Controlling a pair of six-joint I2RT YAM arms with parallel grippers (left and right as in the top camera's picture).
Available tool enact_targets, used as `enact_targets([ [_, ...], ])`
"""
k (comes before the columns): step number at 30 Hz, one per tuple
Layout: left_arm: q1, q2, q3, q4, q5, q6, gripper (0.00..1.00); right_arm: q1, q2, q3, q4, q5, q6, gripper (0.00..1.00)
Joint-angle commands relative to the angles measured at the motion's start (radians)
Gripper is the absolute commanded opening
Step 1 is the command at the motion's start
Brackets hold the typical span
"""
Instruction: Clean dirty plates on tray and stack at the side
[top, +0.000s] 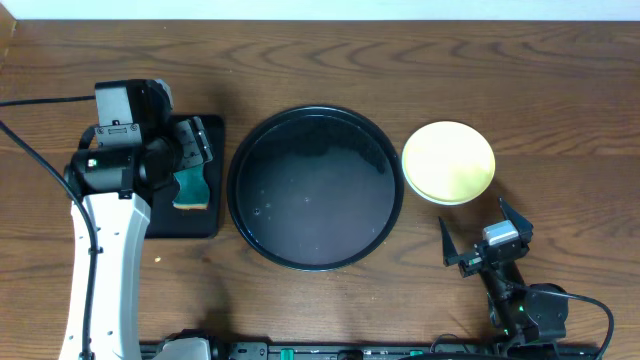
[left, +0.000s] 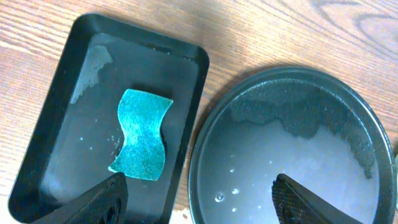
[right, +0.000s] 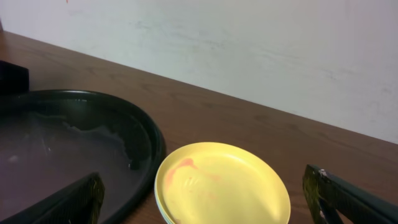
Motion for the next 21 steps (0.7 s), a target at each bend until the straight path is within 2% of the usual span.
enact_targets([
  [1, 0.0, -0.009, 0.002, -0.004, -0.041, -0.005, 0.75, -0.011, -0.007, -0.002, -0.005, -0.012, -0.011, 0.99],
  [4, 0.0, -0.063, -0.045, 0.009, -0.053, 0.007, 0.75, -0.011, -0.007, -0.002, -0.005, -0.012, -0.011, 0.99],
  [8, 0.0, -0.207, -0.198, 0.165, -0.01, 0.084, 0.75, -0.011, -0.007, -0.002, -0.005, -0.012, -0.011, 0.99],
  [11, 0.0, -0.377, -0.377, 0.333, 0.034, 0.167, 0.75, -0.011, -0.007, -0.002, -0.005, -0.012, -0.011, 0.99],
  [15, 0.0, -0.636, -0.628, 0.527, 0.041, 0.215, 0.75, -0.011, -0.007, -0.002, -0.005, -0.012, -0.011, 0.99],
  [21, 0.0, -0.978, -0.941, 0.728, 0.04, 0.262, 0.75, -0.011, -0.007, -0.002, -0.005, -0.012, -0.011, 0.99],
])
